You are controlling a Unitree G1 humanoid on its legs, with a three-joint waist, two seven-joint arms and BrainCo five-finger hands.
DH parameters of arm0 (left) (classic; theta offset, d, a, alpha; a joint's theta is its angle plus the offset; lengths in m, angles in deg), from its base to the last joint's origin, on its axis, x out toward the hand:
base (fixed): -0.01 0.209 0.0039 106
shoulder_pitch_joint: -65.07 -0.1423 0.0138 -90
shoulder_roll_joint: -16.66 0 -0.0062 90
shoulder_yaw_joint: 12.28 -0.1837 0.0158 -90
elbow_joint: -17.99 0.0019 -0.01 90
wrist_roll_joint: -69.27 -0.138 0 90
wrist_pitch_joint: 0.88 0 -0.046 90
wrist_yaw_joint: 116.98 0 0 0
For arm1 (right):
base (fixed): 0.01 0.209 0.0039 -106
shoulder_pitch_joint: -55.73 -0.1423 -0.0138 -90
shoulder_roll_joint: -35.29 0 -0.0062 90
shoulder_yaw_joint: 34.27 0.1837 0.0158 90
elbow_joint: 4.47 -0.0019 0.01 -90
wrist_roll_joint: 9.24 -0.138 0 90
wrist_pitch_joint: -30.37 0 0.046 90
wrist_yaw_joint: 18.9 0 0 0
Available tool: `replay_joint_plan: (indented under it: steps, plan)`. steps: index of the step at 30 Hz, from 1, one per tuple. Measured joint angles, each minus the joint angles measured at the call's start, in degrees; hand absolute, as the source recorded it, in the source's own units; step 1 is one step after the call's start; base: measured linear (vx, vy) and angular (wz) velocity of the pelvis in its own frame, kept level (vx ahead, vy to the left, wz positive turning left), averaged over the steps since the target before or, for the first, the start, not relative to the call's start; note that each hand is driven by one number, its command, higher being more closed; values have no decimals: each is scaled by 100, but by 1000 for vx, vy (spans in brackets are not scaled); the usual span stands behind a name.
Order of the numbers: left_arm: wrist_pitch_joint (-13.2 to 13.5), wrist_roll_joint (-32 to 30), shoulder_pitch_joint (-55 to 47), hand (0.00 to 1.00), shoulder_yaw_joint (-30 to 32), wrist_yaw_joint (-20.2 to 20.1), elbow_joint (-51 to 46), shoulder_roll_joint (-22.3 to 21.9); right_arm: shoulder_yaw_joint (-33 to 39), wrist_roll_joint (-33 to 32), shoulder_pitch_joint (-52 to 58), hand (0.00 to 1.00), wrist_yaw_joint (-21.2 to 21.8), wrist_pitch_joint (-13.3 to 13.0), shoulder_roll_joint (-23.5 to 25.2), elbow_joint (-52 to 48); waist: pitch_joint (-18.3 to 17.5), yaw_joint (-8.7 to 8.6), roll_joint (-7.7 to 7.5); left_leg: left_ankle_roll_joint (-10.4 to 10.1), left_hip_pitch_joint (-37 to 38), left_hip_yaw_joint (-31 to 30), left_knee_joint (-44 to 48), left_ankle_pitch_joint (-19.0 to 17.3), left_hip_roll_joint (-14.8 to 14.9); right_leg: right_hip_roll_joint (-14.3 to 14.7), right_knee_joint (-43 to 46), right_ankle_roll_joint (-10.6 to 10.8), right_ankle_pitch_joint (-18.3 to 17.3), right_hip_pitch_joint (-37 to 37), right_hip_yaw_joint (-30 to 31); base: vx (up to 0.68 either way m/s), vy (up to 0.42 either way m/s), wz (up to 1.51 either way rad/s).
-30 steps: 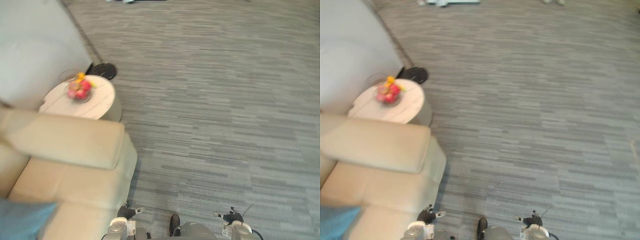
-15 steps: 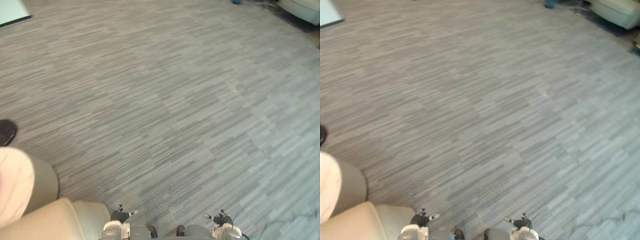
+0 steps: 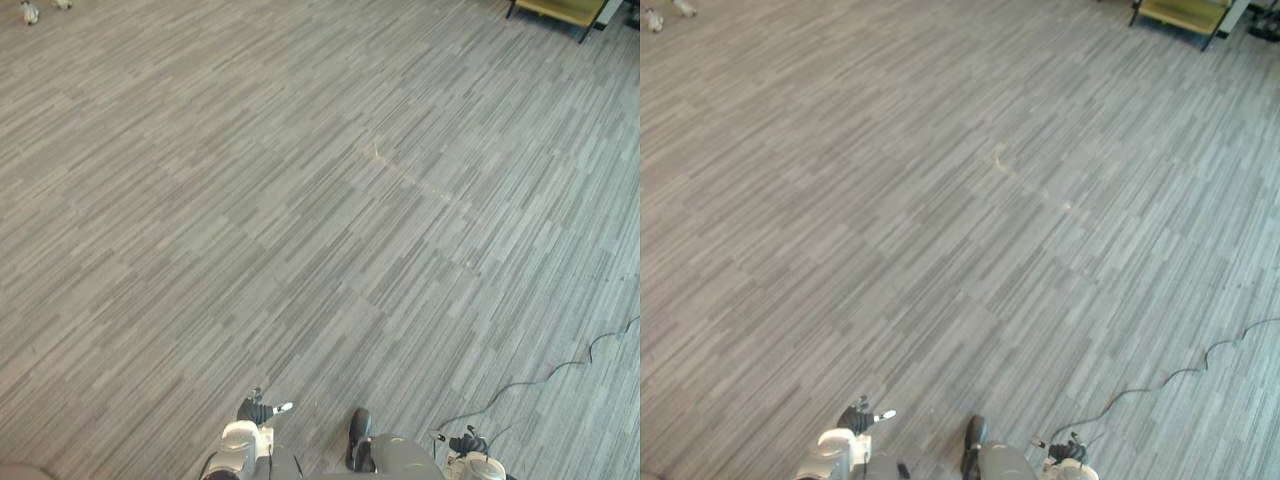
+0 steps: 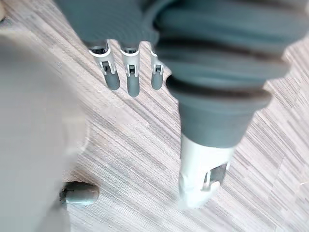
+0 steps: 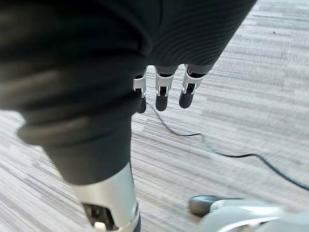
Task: Pick up cushions and gather them together orderly.
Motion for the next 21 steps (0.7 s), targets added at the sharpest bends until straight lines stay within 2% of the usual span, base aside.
replay_joint_plan:
  steps: [1, 3, 4, 5, 6, 7, 8, 9, 11, 12, 13, 14, 15, 16, 17, 18, 20, 21]
  plan:
    - [11, 0, -19, 0, -6, -3, -61, 0, 53, -46, -30, 0, -4, -7, 13, 6, 6, 105, -9, -31, -289, -110, -384, -64, -182, -73, 3, 84, -92, 144, 235, 333, 94, -109]
    - [23, -2, -9, 0, -42, -1, -119, -2, 213, -106, -88, 0, -21, -5, 18, 17, 11, 113, -13, -48, -644, -391, -1356, -23, -598, -261, -15, 244, -247, 328, 521, 338, 150, -86]
    - [31, -1, -15, 0, -71, 0, -161, -22, 218, -167, -85, 0, -45, -7, 6, 15, 8, 111, -1, -179, -777, -653, -2336, 236, -884, -396, -59, 335, -399, 447, 691, 335, 176, -63]
    - [41, 0, -37, 0, -104, 1, -162, -23, 217, -199, -63, 0, -54, -6, 1, 16, -13, 123, 20, -300, -761, -818, -3010, 519, -990, -447, -110, 413, -480, 497, 798, 341, 206, -79]
    - [52, 4, -94, 0, -132, -2, -164, -16, 212, -221, -24, 0, -70, -4, -11, 21, -36, 133, 66, -351, -778, -979, -3628, 1070, -1013, -462, -182, 535, -589, 632, 994, 418, 243, -87]
    - [41, 7, -152, 0, -131, 2, -149, -2, 208, -249, 36, 0, -86, -1, 53, 26, -134, 153, -3, -108, -724, -982, -3638, 1573, -1129, -564, -285, 618, -698, 730, 1205, 575, 294, -78]
    - [40, 7, -158, 0, -127, 0, -156, 69, 215, -251, 35, 0, -87, -1, 144, 31, -224, 115, -96, 82, -793, -925, -3465, 1372, -1272, -724, -300, 688, -766, 748, 1276, 558, 228, -53]
    - [43, 6, -123, 0, -124, -1, -160, 94, 275, -250, 87, 0, -82, 0, 190, 33, -243, 97, -170, 182, -914, -850, -3157, 1091, -1321, -811, -171, 760, -774, 725, 1305, 567, 195, -31]
    - [34, 11, -105, 0, -123, -2, -156, 116, 503, -236, 118, 0, -79, 23, 270, 31, -263, 164, -242, 432, -819, -552, -2725, 647, -1333, -951, 699, 950, -881, 475, 1546, 560, 192, -49]
    - [30, 16, -136, 0, -124, 6, -154, 120, 552, -235, 105, 0, -67, 23, 276, 19, -269, 168, -254, 490, -618, -430, -2713, 476, -1335, -997, 1455, 1212, -872, 214, 1596, 515, 189, -64]
    - [0, 14, -163, 0, -129, 6, -143, 119, 551, -235, 105, 0, -56, 4, 287, -12, -262, 150, -247, 524, -332, -324, -2746, 309, -1343, -1054, 2424, 1607, -721, -150, 1577, 484, 159, -73]
    - [-51, 13, -196, 0, -142, 7, -132, 117, 547, -234, 99, 0, -53, 4, 303, 4, -254, 135, -233, 506, 81, -237, -2831, 128, -1342, -1108, 3558, 1772, -670, -568, 1514, 574, 158, -71]
    - [-80, 14, -193, 0, -222, 12, -87, 125, 532, -234, 117, 0, -45, 13, 324, 8, -258, 109, -224, 485, 481, -208, -3006, 57, -1351, -1155, 4157, 1629, -736, -836, 1254, 475, 103, -64]
    - [-81, 14, -194, 0, -294, 13, -19, 136, 535, -250, 96, 0, -34, -4, 325, -30, -240, 114, -191, 477, 839, -200, -3229, 49, -1359, -1185, 4372, 1429, -849, -1022, 960, 478, 71, -48]
    - [-80, 14, -167, 0, -390, 12, 69, 178, 424, -238, 51, 0, -26, -10, 268, -32, -222, 38, -140, 472, 1296, -138, -3596, 52, -1327, -1163, 4324, 1153, -999, -1258, 514, 464, 45, -32]
    - [-79, 15, -137, 0, -460, 10, 79, 185, 372, -235, 21, 0, -18, -15, 246, -33, -217, -9, -126, 464, 1572, -60, -3831, 50, -1307, -1149, 4086, 1021, -1073, -1484, 143, 462, 30, -23]
    - [-78, 14, -70, 0, -464, 11, 77, 193, 375, -238, -1, 0, -12, -23, 230, -34, -222, -35, -139, 360, 1880, -22, -4102, -8, -1241, -1039, 3374, 931, -1031, -1908, -320, 456, -30, -7]
    - [-73, 14, -62, 0, -464, 11, 71, 194, 367, -234, -21, 0, -10, -21, 200, -31, -221, -108, -137, 277, 2030, -33, -4275, -55, -1177, -897, 2649, 816, -747, -2201, -476, 569, -102, 13]
